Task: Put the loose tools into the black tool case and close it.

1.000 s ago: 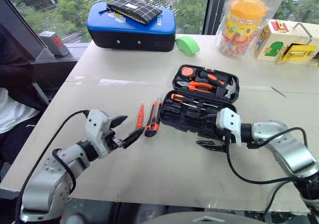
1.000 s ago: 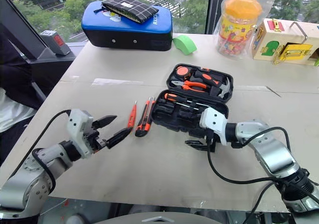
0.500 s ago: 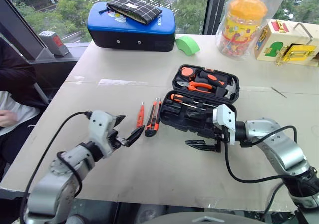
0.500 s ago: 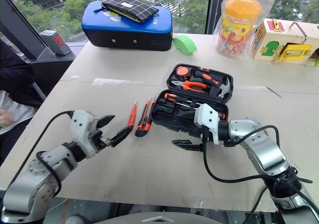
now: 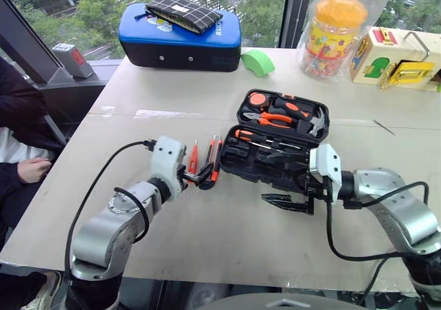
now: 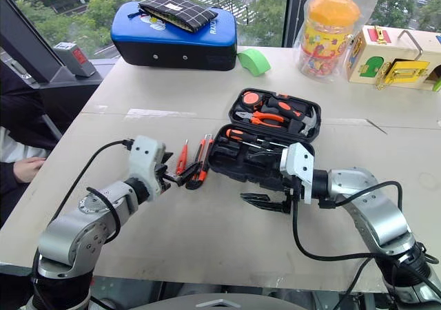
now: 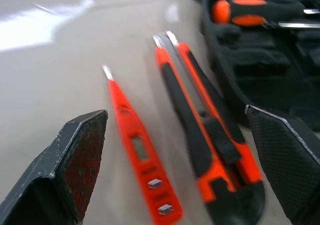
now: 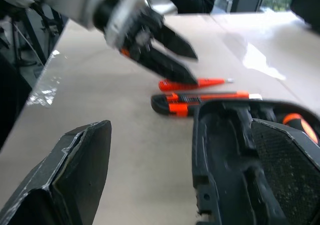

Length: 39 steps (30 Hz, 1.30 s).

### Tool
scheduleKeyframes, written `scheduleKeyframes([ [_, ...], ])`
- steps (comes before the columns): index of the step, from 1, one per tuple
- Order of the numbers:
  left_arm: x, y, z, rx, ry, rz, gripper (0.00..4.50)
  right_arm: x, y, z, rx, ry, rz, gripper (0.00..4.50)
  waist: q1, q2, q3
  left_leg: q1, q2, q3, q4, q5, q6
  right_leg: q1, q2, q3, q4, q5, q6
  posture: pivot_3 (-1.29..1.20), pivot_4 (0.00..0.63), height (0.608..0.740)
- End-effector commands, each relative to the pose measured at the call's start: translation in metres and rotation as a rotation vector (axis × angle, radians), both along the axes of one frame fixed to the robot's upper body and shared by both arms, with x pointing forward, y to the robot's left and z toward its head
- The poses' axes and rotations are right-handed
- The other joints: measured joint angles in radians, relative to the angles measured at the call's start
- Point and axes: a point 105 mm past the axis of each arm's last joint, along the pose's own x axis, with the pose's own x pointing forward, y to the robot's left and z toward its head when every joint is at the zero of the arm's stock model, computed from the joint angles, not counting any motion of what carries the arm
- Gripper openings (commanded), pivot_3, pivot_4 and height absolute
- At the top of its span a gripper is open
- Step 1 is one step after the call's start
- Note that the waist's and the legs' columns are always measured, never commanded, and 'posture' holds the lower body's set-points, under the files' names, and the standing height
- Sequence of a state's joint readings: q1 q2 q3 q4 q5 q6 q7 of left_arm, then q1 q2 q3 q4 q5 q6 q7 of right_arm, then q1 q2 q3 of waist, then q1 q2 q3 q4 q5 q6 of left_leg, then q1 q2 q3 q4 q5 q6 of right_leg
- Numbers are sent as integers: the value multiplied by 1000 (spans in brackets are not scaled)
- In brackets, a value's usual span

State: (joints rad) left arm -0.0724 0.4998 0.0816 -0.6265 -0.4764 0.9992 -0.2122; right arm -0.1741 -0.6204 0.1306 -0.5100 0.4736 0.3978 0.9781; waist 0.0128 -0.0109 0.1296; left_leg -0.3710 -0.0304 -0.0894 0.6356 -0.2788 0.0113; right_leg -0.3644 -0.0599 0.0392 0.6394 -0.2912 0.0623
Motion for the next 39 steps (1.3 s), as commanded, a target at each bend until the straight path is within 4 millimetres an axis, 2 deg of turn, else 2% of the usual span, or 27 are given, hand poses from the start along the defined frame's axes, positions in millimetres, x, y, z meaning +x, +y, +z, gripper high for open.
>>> scheduleKeyframes([
  [1,-4,-10,11,16,-41,-28,4500,-11,-3,19,53,-73,23,4476,0,0,0,0,0,0,0,0,0,0,0,0,0,0,0,0,150,740],
  [5,-2,-12,9,15,-37,-6,4500,-14,-6,20,50,-71,19,4476,-1,0,0,0,0,0,0,0,0,0,0,1,0,0,0,0,150,740],
  [11,0,12,5,12,-36,148,4500,-15,-6,20,45,-70,13,4476,-1,0,0,0,0,0,0,1,-1,0,0,0,0,0,0,0,150,740],
  [18,7,28,-4,47,-22,213,4500,-16,-8,16,28,-61,13,4476,1,0,0,0,0,0,1,1,-1,0,0,0,0,0,0,0,150,740],
  [22,11,29,-7,59,1,200,3281,-16,-7,16,32,-64,6,4500,1,-1,0,0,0,0,1,1,-1,1,0,0,0,0,0,0,150,740],
  [32,9,23,-31,61,92,168,3281,-17,-7,16,26,-73,-20,4500,1,-1,0,0,0,0,1,2,-4,0,0,1,0,0,0,0,150,740],
  [33,8,21,-32,65,96,156,2865,-17,-8,16,24,-73,-22,4500,1,-1,0,0,0,0,1,2,-3,1,0,1,0,0,0,0,150,740],
  [35,8,20,-34,70,99,148,2514,-17,-9,16,21,-74,-24,4500,2,-1,0,0,0,0,1,2,-4,1,0,0,0,0,0,0,150,740],
  [37,8,22,-33,81,84,138,1520,-18,-10,16,21,-73,-29,4500,2,-1,0,0,0,0,1,2,-4,1,0,0,0,0,0,0,150,740],
  [38,8,24,-30,77,69,132,1350,-18,-10,16,22,-73,-33,4500,2,-1,0,0,0,0,1,2,-4,1,0,0,0,0,0,0,150,740],
  [39,10,25,-25,74,47,124,894,-18,-11,16,24,-73,-40,4500,2,-1,0,0,0,0,1,2,-4,1,0,0,0,0,0,0,150,740],
])
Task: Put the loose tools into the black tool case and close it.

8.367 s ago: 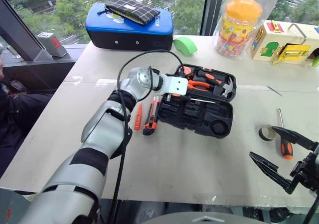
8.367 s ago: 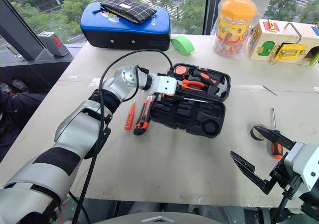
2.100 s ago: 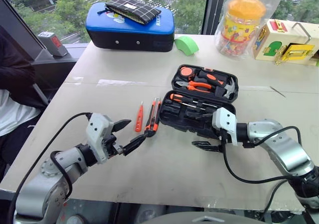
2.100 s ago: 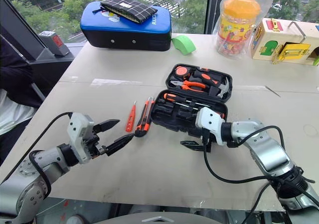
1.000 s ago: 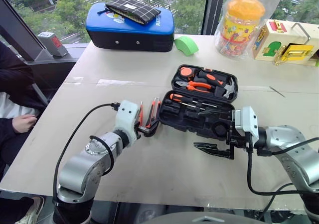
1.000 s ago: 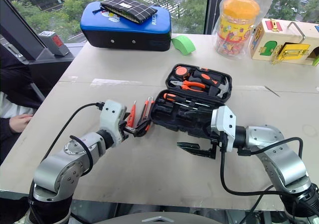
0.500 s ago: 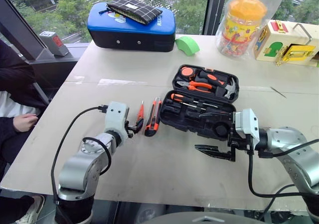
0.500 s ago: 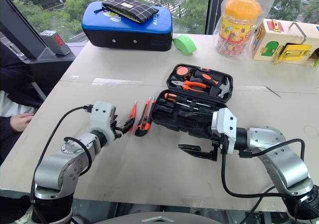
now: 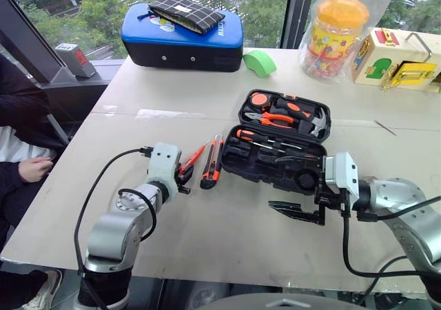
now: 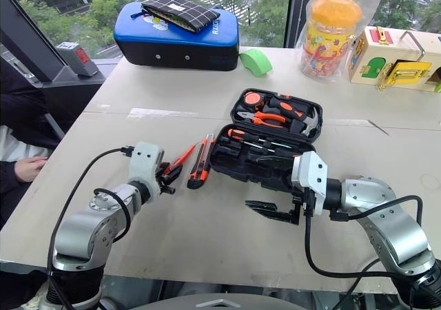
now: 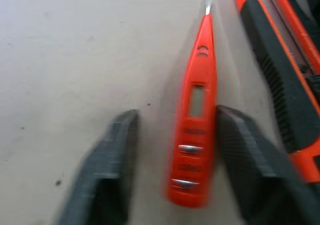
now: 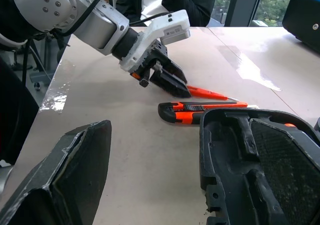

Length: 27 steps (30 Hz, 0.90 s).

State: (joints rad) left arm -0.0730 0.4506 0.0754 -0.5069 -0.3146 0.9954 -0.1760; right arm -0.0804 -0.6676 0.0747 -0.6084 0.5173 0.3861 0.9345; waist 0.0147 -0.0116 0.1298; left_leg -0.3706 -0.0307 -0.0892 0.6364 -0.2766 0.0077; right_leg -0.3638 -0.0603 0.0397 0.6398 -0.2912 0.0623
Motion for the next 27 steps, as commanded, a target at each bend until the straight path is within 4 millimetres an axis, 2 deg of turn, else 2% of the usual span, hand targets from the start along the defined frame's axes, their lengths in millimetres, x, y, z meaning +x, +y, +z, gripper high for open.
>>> scheduleKeyframes([
  [1,1,-1,8,-12,-43,-56,459,-3,-3,10,13,-49,-12,4500,0,0,0,0,0,0,0,0,0,0,0,0,0,0,0,0,150,740],
  [6,11,-5,52,-87,-196,-185,366,-6,-8,10,19,-46,-54,4500,0,-1,0,0,0,0,0,0,0,0,0,0,0,0,0,0,150,740],
  [9,15,-32,84,-63,-262,-470,366,-7,-18,11,18,-48,-112,4500,3,-1,1,-2,0,-2,0,0,0,0,0,-2,0,0,0,0,150,740],
  [11,16,-49,93,-13,-255,-661,366,-8,-26,12,16,-53,-157,4500,4,-1,1,-3,0,-4,1,1,-2,0,0,-5,0,0,0,0,150,740],
  [14,19,-69,88,145,-225,-962,366,-13,-43,14,9,-46,-222,4500,1,1,0,-3,-2,-1,1,1,-2,0,-1,-7,-2,0,0,0,150,740],
  [18,35,-85,74,307,-204,-1205,366,-19,-57,14,-10,-44,-277,4500,-7,1,1,-4,-1,0,1,1,-1,-1,4,-7,-2,0,0,0,150,740],
  [22,65,-95,58,447,-152,-1321,366,-23,-64,17,-32,-57,-319,4500,0,1,2,-7,0,-4,5,0,2,-1,8,-11,-1,0,0,0,150,740],
  [27,80,-98,51,527,-129,-1413,366,-30,-61,18,-34,-60,-330,4500,-10,0,2,-8,-1,-4,11,-2,5,-1,9,-12,1,0,1,0,150,740],
])
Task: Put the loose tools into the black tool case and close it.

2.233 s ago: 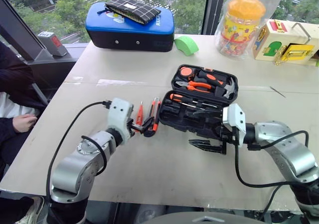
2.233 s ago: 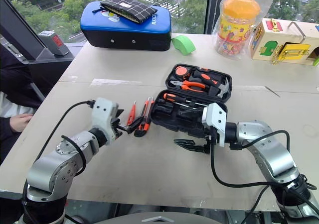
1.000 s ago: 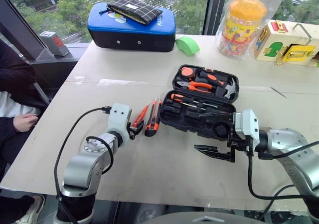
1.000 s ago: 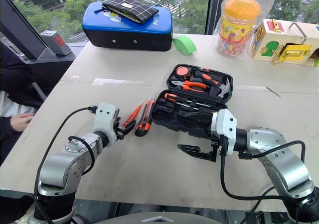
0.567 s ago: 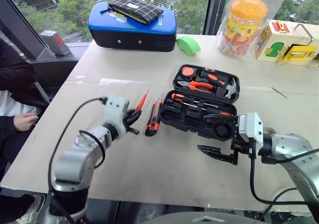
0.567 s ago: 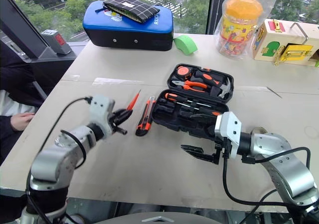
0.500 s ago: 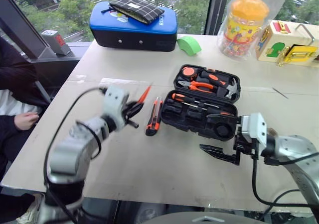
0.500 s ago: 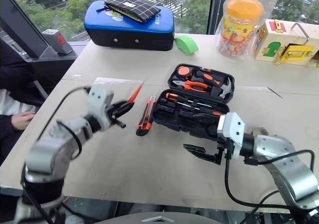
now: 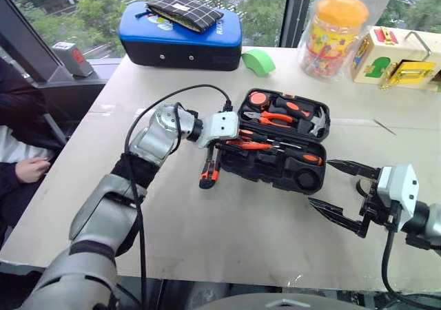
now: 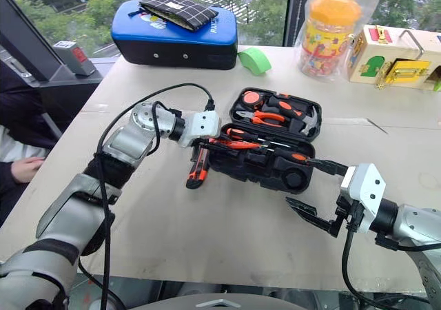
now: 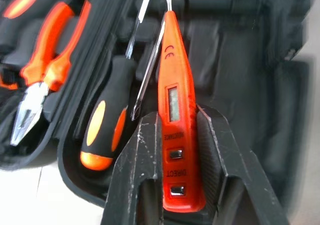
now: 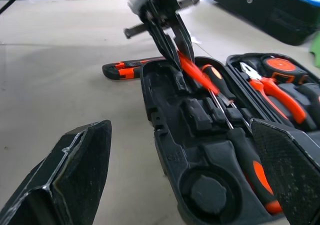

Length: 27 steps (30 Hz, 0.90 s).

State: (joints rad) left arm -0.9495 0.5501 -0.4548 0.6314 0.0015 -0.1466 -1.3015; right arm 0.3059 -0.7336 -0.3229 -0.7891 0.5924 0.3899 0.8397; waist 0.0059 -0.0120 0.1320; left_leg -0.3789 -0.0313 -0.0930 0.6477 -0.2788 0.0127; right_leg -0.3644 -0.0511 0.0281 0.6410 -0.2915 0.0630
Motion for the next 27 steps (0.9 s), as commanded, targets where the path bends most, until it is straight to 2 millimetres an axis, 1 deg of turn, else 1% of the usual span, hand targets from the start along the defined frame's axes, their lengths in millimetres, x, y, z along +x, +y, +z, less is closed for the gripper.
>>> scheduleKeyframes([
  [1,5,1,0,58,-38,-72,366,-7,5,10,-1,-45,5,4500,-1,0,0,0,0,0,0,0,0,0,0,0,0,0,0,0,150,740],
  [3,9,0,-2,78,-45,-82,366,-8,4,9,-4,-45,-5,4500,-1,-1,1,0,0,-1,1,0,0,0,0,-1,1,0,0,0,150,740],
  [6,9,0,-7,114,-46,-120,366,-8,3,9,-5,-49,-23,4500,-1,-1,1,0,0,-2,3,0,0,1,0,-1,2,0,0,0,150,740],
  [10,15,0,-8,140,-86,-113,366,-9,3,9,-7,-51,-30,4500,-2,-1,1,0,0,-2,4,0,0,1,1,-2,3,0,0,0,150,740],
  [15,17,-5,-10,158,-111,-133,366,-9,4,8,-5,-53,-33,4500,-2,-1,0,0,0,-3,5,0,0,2,1,-2,5,0,0,0,150,740],
  [19,17,-5,-12,169,-110,-133,366,-10,4,8,-7,-53,-32,4500,-2,-2,0,1,0,-4,6,0,0,2,1,-3,6,0,0,0,150,740],
  [20,17,-5,-13,175,-107,-140,1372,-10,4,8,-7,-53,-32,4500,-2,-2,0,1,-1,-4,6,0,1,3,1,-3,6,0,0,0,150,740],
  [22,21,-8,-6,132,-131,-116,1731,-10,4,8,-9,-53,-35,4500,-4,-2,0,1,-1,-4,6,0,0,3,1,-3,6,0,0,0,150,740],
  [23,22,-8,1,97,-128,-104,2226,-10,4,8,-9,-53,-37,4500,-6,-2,0,1,-1,-4,6,0,1,3,2,-3,6,0,0,0,150,740],
  [24,23,-9,8,61,-123,-97,2392,-11,4,9,-9,-53,-39,4500,-8,-2,0,1,-1,-4,6,0,1,3,2,-3,6,0,0,0,150,740],
  [27,19,-7,31,-64,-26,-87,2392,-12,3,8,-9,-52,-42,4500,-16,-2,0,0,-1,-6,6,0,0,2,2,-4,6,0,0,0,150,740],
])
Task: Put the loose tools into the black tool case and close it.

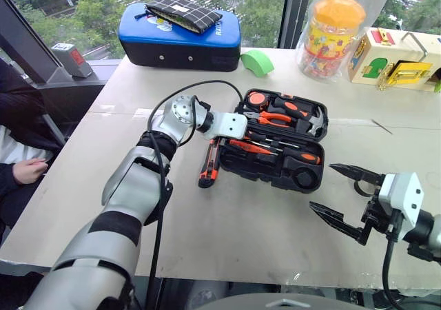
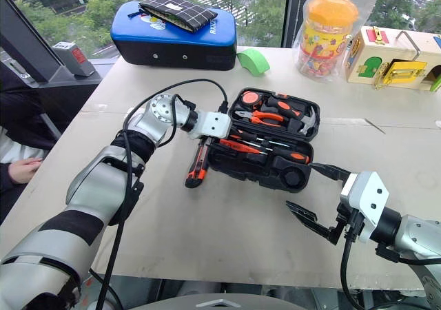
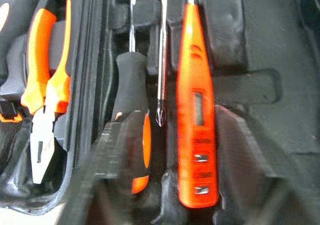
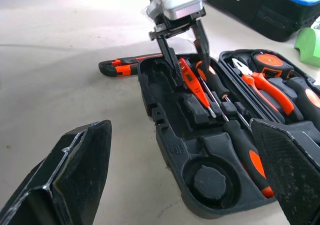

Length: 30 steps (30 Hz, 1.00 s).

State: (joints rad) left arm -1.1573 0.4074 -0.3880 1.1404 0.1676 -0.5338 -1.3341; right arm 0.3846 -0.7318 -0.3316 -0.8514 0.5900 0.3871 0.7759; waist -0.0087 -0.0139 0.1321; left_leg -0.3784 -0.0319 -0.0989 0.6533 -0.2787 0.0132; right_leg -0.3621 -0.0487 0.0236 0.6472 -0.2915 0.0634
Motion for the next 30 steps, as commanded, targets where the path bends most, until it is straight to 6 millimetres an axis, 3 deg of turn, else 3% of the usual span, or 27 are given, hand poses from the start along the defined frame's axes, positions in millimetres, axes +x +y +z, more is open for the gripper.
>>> scheduleKeyframes([
  [1,0,2,34,-149,87,18,2392,-3,1,10,-6,-58,2,4500,-4,0,0,0,0,0,0,0,0,0,0,0,0,0,0,0,150,740],
  [2,-1,3,36,-178,125,32,2392,-3,1,9,-5,-57,1,4500,-5,0,0,0,0,-1,0,0,0,0,0,-1,0,0,0,0,150,740],
  [5,-1,2,37,-291,234,106,1680,0,1,8,1,-58,-5,4500,-5,0,0,0,0,-1,0,0,0,0,0,-1,0,0,0,0,150,740],
  [9,-5,-6,27,-366,283,175,17,1,2,8,4,-57,-3,4500,-5,0,0,0,1,-1,0,0,0,0,0,0,1,0,0,0,150,740],
  [12,-10,-10,14,-375,294,234,17,0,2,8,1,-53,-3,4500,-5,0,0,0,1,-2,0,0,0,0,0,0,1,0,0,0,150,740],
  [18,-4,-14,-43,-292,182,428,17,0,4,6,0,-45,-4,4500,6,0,-2,0,1,-2,1,0,0,1,-1,0,1,0,0,0,150,740],
  [22,-6,-17,-58,-264,169,436,17,-1,3,6,-6,-36,-6,4500,9,0,-5,2,1,0,1,0,0,1,-2,2,3,0,0,0,150,740],
  [26,-10,-20,-51,-322,168,399,17,-2,0,5,-11,-27,-28,4500,8,1,-6,5,1,1,1,0,0,1,-1,3,6,0,0,0,150,740],
  [30,-14,-15,-8,-531,184,377,17,-5,-5,3,5,-3,-71,4500,4,1,-6,4,1,1,0,0,0,1,-1,3,6,0,0,0,150,740],
])
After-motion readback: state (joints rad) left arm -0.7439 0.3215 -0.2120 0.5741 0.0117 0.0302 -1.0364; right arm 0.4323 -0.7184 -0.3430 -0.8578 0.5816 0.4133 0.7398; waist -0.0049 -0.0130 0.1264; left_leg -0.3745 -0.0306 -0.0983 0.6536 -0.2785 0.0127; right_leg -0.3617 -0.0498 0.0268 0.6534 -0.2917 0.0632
